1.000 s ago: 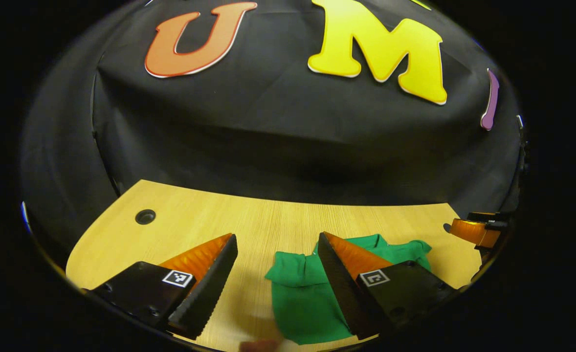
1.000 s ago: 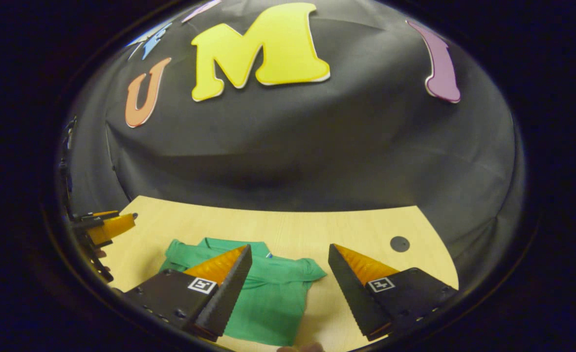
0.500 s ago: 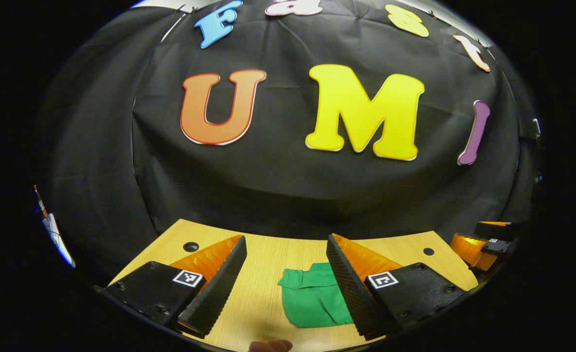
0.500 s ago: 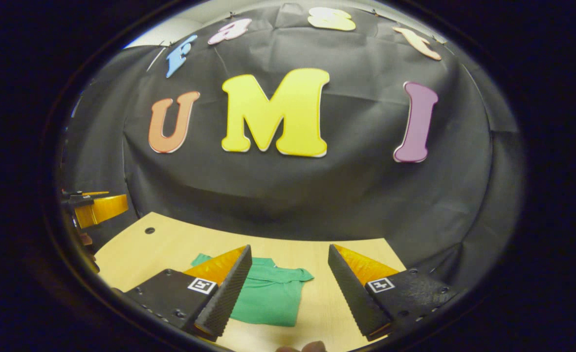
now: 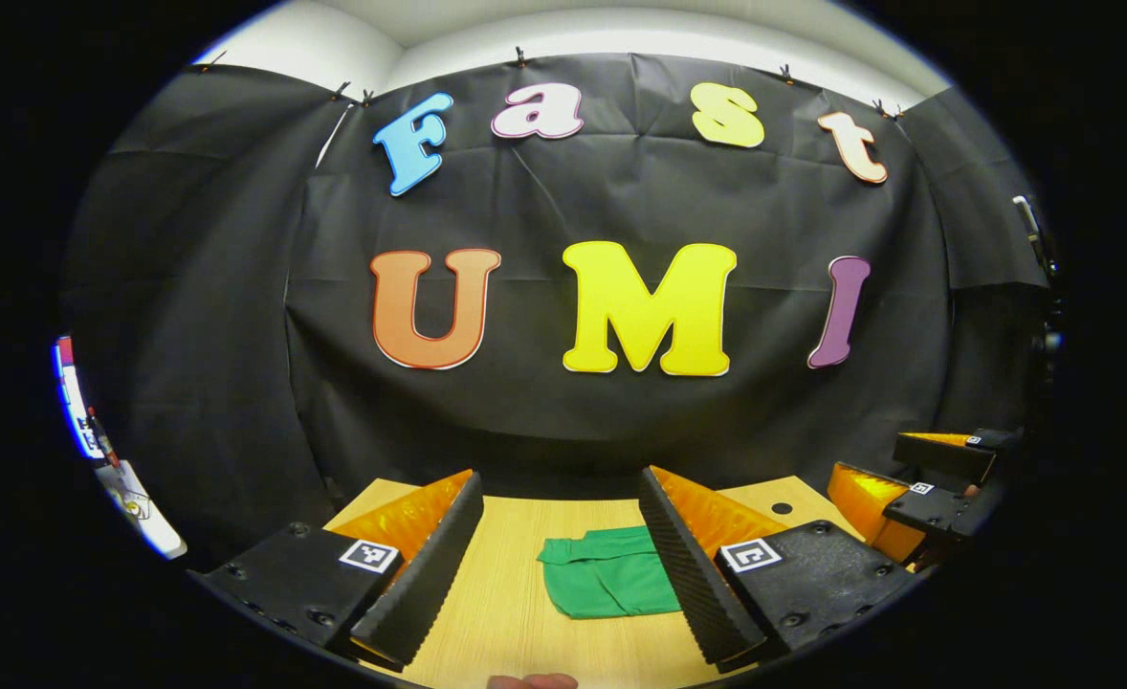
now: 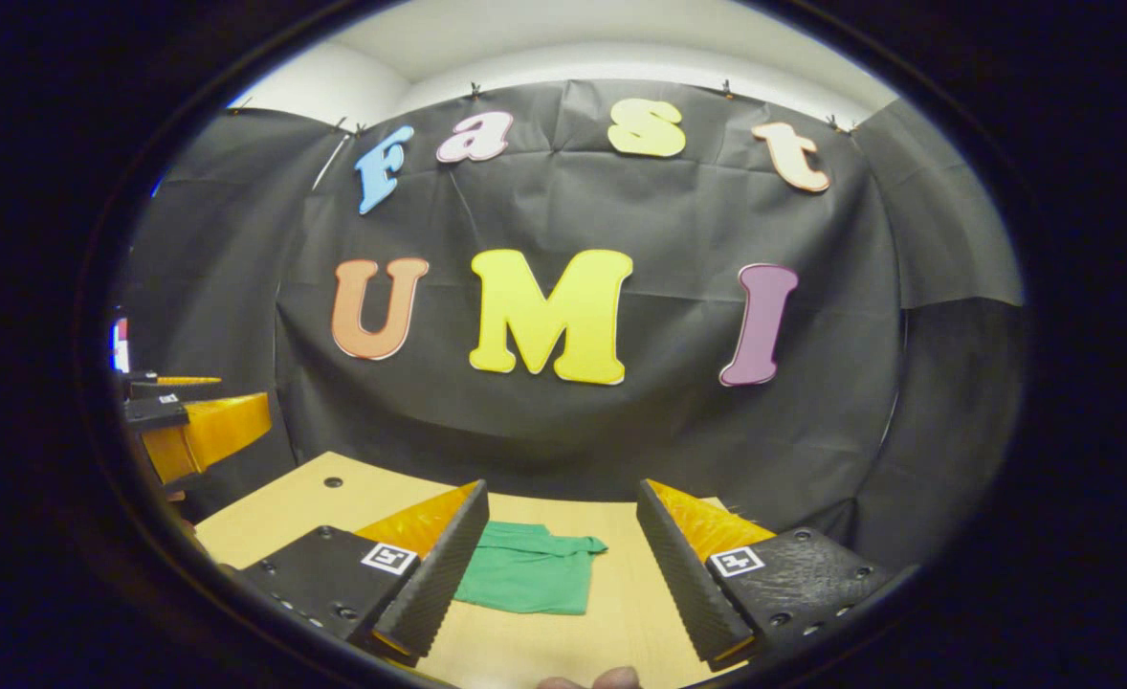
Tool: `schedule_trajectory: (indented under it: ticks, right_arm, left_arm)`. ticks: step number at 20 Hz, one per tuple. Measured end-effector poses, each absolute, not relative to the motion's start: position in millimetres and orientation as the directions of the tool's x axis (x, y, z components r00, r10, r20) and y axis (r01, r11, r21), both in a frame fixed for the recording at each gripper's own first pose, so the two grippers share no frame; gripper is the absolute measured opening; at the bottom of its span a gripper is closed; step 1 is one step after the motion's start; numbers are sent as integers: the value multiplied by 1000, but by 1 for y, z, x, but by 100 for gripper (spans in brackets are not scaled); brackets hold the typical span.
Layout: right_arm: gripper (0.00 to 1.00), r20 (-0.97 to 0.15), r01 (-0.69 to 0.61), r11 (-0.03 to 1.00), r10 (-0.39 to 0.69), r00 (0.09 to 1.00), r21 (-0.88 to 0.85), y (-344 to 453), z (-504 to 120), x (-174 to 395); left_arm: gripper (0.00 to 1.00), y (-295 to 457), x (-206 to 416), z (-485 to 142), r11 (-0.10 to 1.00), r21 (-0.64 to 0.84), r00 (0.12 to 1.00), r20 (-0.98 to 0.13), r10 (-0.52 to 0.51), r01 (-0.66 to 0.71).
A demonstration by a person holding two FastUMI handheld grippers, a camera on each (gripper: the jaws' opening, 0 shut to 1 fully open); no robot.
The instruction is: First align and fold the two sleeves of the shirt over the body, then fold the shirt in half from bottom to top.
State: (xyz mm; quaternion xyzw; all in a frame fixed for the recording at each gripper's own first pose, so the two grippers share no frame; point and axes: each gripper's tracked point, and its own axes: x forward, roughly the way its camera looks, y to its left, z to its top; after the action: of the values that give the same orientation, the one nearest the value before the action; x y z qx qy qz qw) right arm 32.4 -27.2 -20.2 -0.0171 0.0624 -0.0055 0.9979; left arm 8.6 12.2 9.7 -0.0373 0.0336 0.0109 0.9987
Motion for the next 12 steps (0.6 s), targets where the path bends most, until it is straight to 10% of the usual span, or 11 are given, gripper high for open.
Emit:
schedule_trajectory:
  ticks: [12]
  right_arm:
    - [95, -55, 24, 999, -22, 998, 22, 1, -9, -33]
  left_arm:
    - [100, 19, -42, 12, 997, -75, 1000, -20, 15, -16]
